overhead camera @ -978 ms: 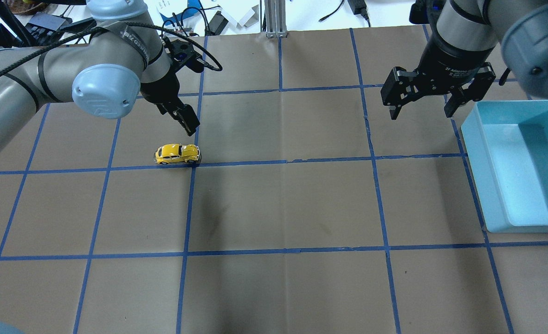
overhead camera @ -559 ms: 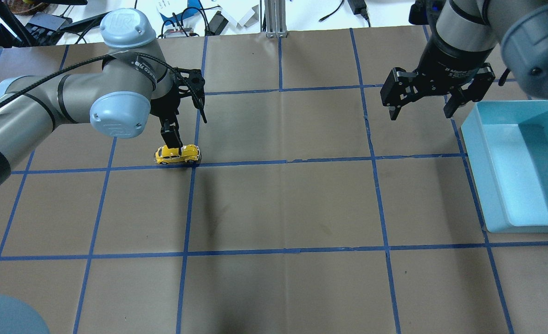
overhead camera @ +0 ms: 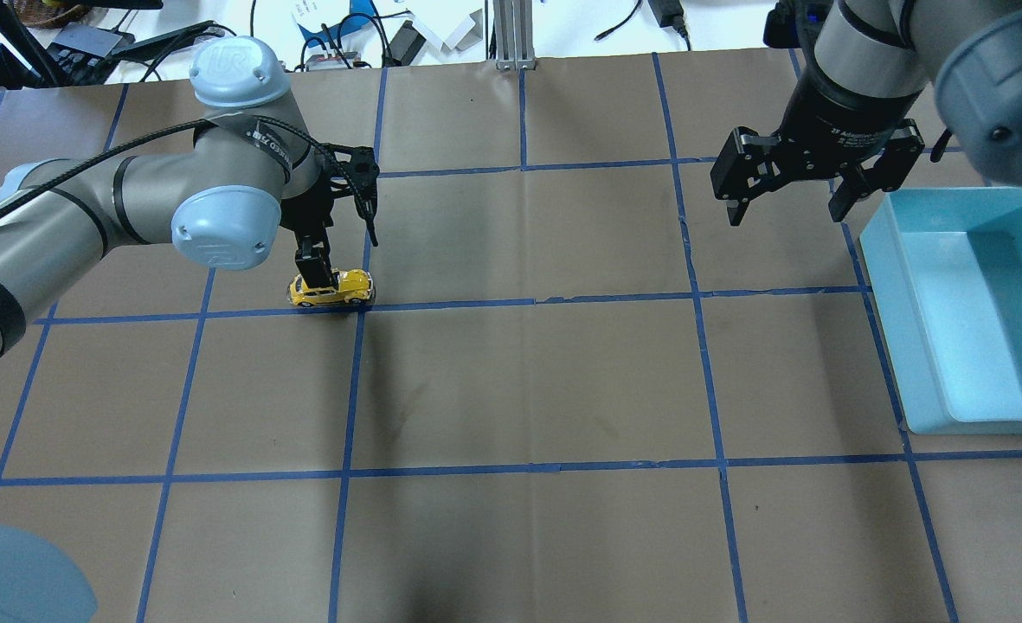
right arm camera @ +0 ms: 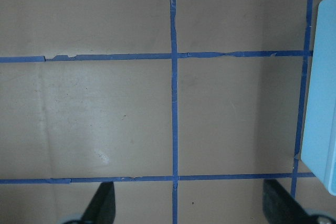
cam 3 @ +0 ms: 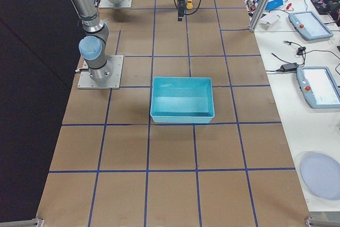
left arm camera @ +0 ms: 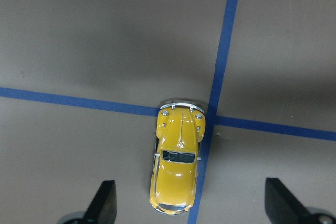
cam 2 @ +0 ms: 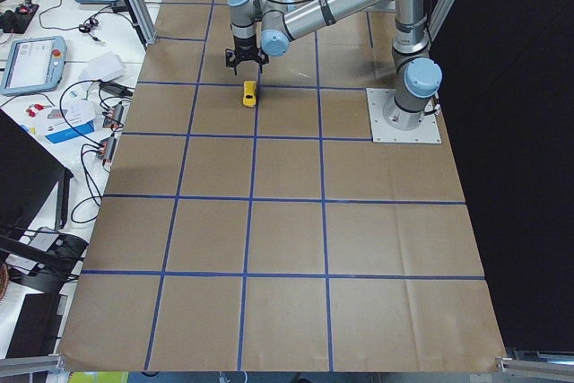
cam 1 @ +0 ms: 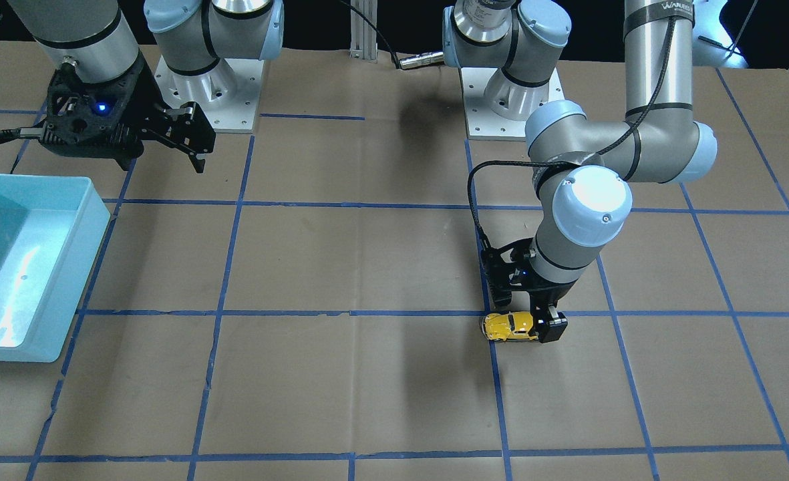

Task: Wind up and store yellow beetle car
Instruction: 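Close the left gripper on the yellow car's body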

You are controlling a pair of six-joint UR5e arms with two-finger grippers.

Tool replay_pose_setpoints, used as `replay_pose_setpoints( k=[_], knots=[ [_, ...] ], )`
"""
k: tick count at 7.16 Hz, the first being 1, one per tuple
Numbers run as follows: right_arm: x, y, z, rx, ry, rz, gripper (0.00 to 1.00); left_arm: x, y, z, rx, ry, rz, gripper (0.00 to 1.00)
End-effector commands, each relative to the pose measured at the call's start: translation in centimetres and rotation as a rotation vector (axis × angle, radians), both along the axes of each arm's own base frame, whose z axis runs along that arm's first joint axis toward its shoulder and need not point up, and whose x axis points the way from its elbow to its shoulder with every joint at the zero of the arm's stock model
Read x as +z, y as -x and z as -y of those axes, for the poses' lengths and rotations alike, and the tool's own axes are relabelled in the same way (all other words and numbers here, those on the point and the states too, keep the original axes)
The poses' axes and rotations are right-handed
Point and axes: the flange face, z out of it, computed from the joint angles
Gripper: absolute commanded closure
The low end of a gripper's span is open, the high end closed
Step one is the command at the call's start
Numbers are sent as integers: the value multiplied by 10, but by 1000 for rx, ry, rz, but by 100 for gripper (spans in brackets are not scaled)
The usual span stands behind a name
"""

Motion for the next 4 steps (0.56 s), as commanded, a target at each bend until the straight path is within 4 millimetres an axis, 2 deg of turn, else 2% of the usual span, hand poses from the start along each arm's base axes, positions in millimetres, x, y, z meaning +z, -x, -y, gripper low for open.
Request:
replay_pose_setpoints(
  k=[1,4],
  knots=[
    [-1,0,0,0,-3,0,0,-21,-7,4,-32,-28,-4,2],
    [-3,1,-1,-3,-6,0,0,-47,-4,8,-41,-43,-31,3]
  ],
)
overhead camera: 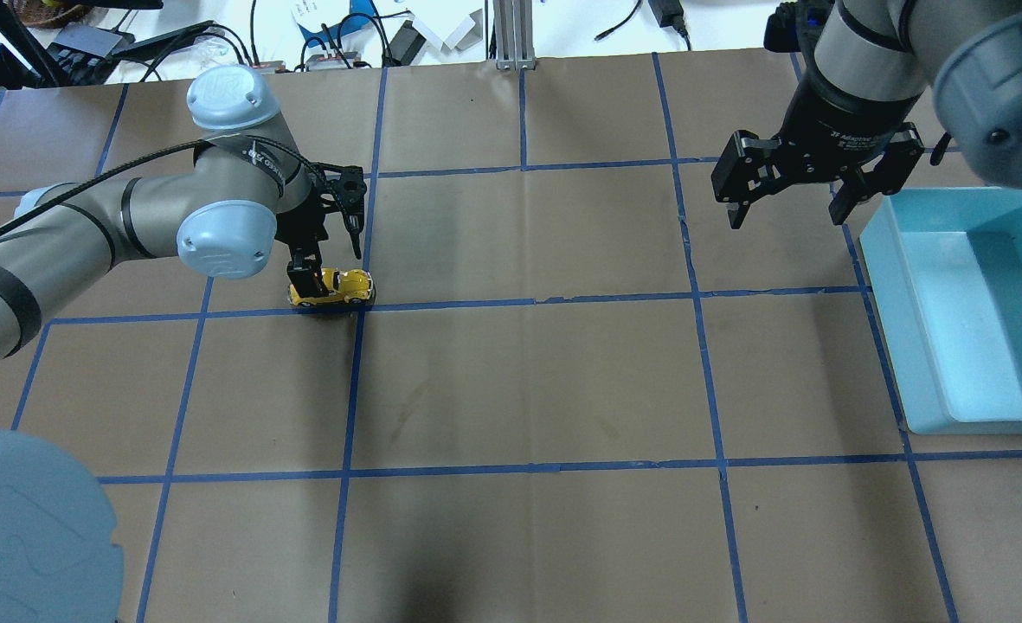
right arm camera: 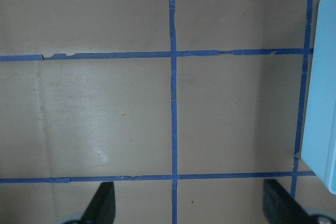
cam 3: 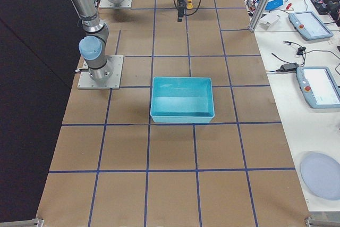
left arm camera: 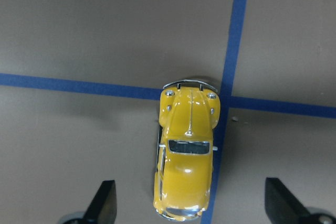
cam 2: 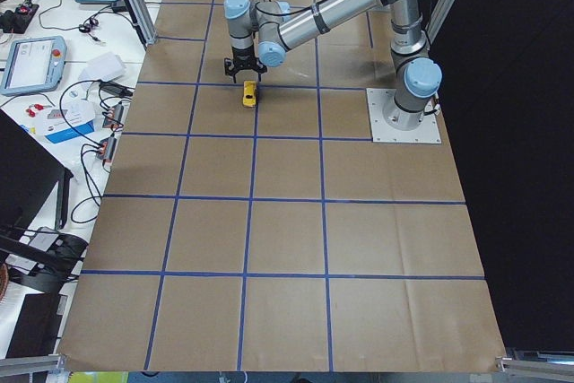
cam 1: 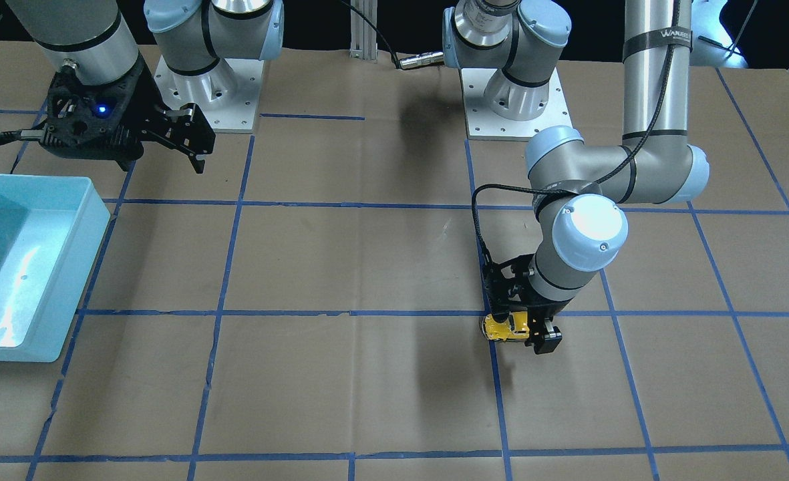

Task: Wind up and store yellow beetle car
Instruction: 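Close the left gripper on the yellow car's body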

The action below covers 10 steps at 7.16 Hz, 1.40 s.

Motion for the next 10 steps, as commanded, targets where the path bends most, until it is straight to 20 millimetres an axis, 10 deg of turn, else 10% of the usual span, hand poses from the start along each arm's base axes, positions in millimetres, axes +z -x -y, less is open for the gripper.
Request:
replay_pose_setpoints(
  k=[1,4,7,9,10],
  knots=[
    [-1,0,0,0,-1,0,0,-11,-1,0,-70,-15,-18,7],
    [0,-1,-1,3,0,0,0,-20,-11,2,-57,-20,-17,10],
    [1,-1,-1,1,2,0,0,-30,-10,2,-54,-33,-21,37],
    [1,-1,-1,1,2,0,0,-23,-11,9,-53,-16,-21,72],
    [1,-1,-1,1,2,0,0,-17,-8,9,-50,-3,-49,72]
  ],
)
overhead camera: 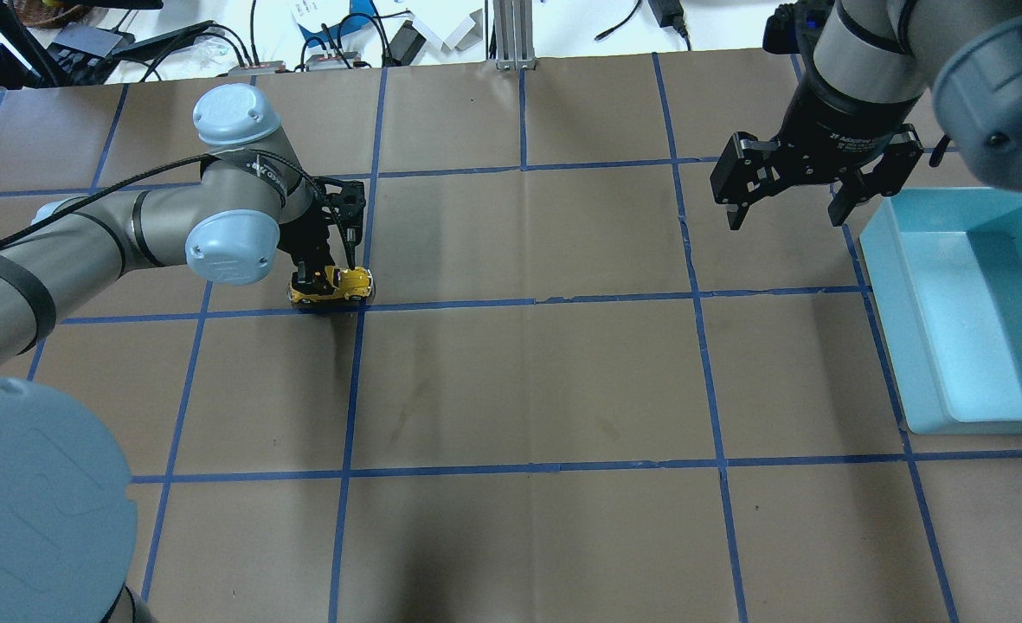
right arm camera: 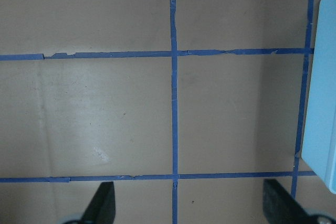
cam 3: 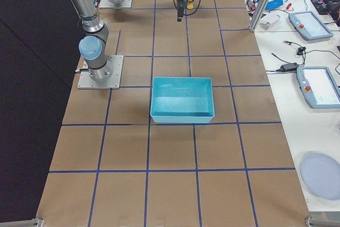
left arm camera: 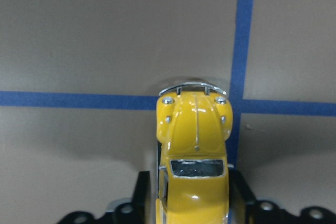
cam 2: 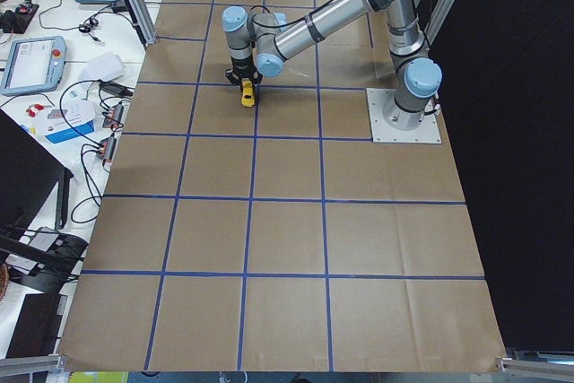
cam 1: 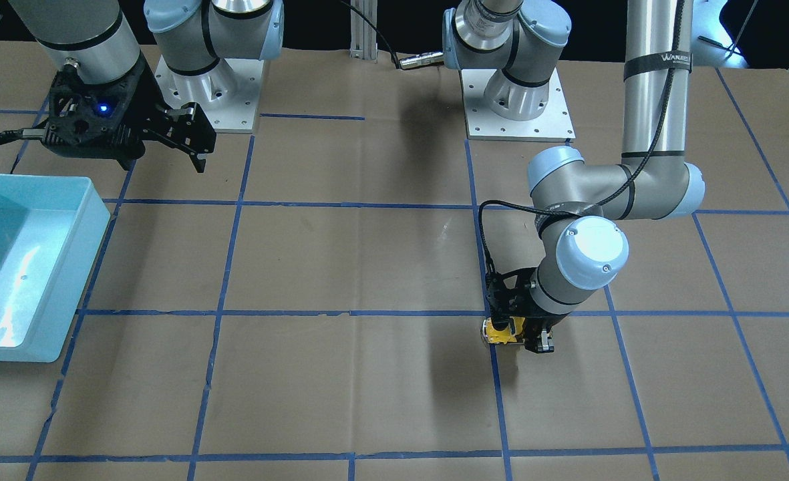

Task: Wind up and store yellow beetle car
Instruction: 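Press the car down and drag it backward with the left gripper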

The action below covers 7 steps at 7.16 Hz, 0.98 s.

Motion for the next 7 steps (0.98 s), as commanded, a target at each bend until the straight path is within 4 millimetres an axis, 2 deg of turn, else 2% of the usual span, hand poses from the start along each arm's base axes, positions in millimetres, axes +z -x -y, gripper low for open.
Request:
replay_pose_setpoints(
  k=[1,3,7],
  knots=[
    [0,0,0,1,0,0,0,10,6,4,4,21,-53,72],
    [-1,1,0,-2,-1,0,0,12,26,-4,-2,12,-190,73],
    [0,0,0,1,0,0,0,3,19,-4,-26,1,-180,73]
  ],
)
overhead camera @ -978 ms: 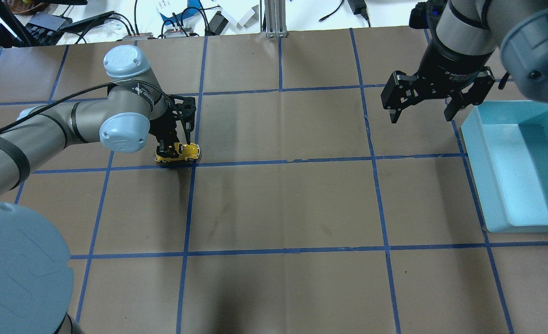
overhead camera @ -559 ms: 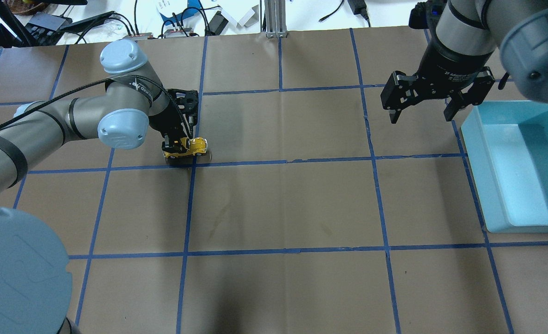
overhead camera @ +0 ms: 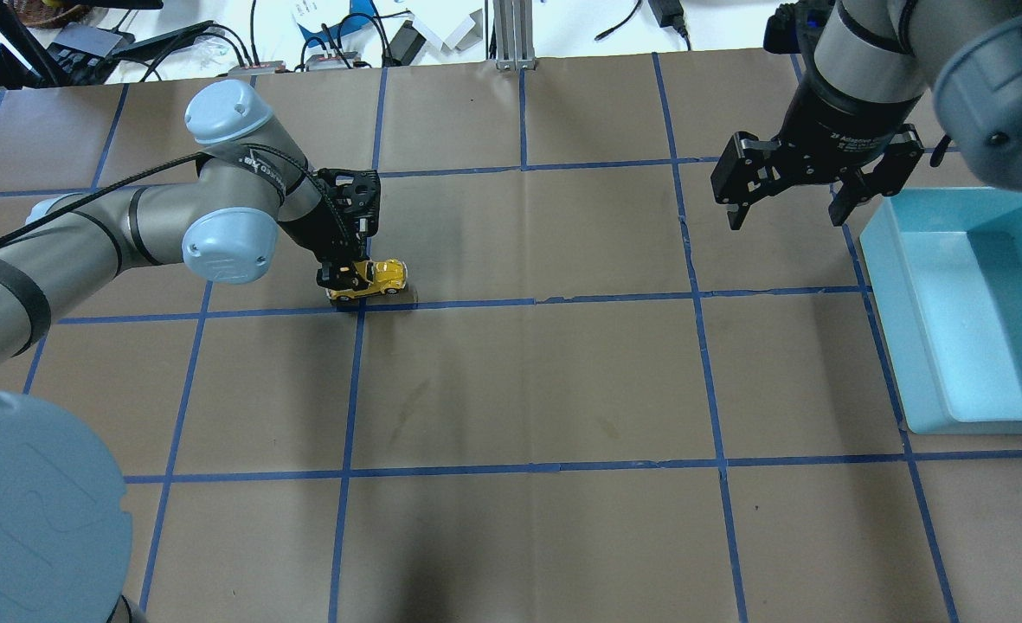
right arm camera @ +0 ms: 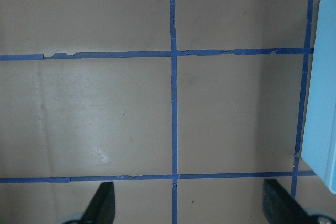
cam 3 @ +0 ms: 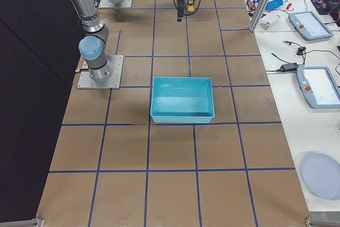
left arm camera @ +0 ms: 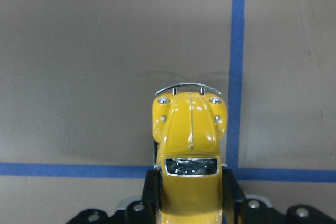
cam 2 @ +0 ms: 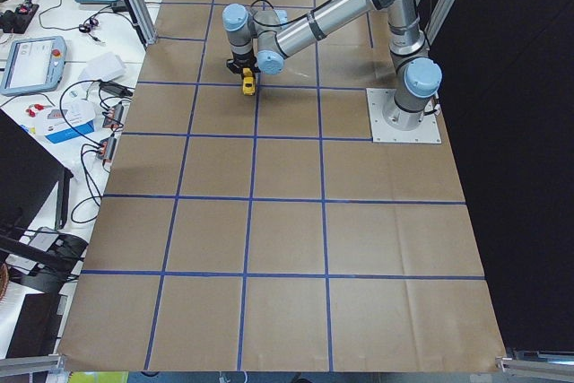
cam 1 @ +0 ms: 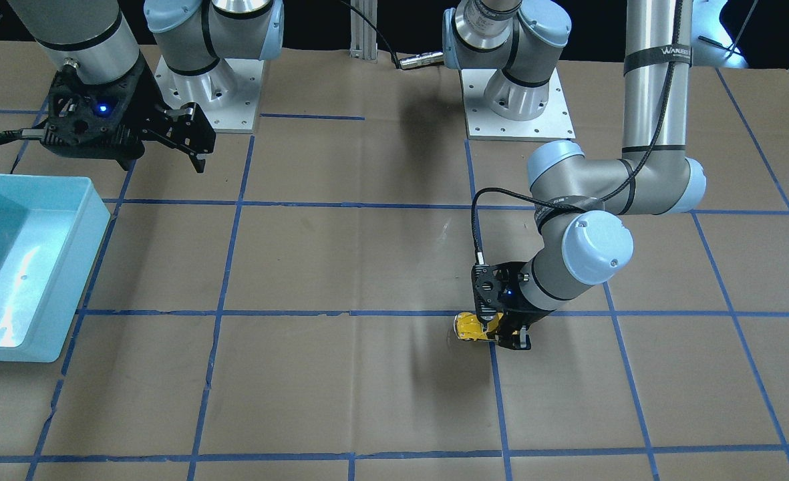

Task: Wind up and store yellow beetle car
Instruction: 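Press the car down and drag it backward with the left gripper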

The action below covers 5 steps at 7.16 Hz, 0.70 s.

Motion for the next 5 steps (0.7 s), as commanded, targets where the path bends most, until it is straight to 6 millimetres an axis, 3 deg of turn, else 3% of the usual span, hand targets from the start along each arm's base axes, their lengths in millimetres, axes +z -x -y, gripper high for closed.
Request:
replay_pose_setpoints(
  k=[1,5],
  knots=[
    [-1,0,0,0,-1,0,0,-2,-3,-1,-3,-3,10,72],
    [-1,-2,-1,3,-1,2,0,-6,-12,-4,9,-19,94,72]
  ],
)
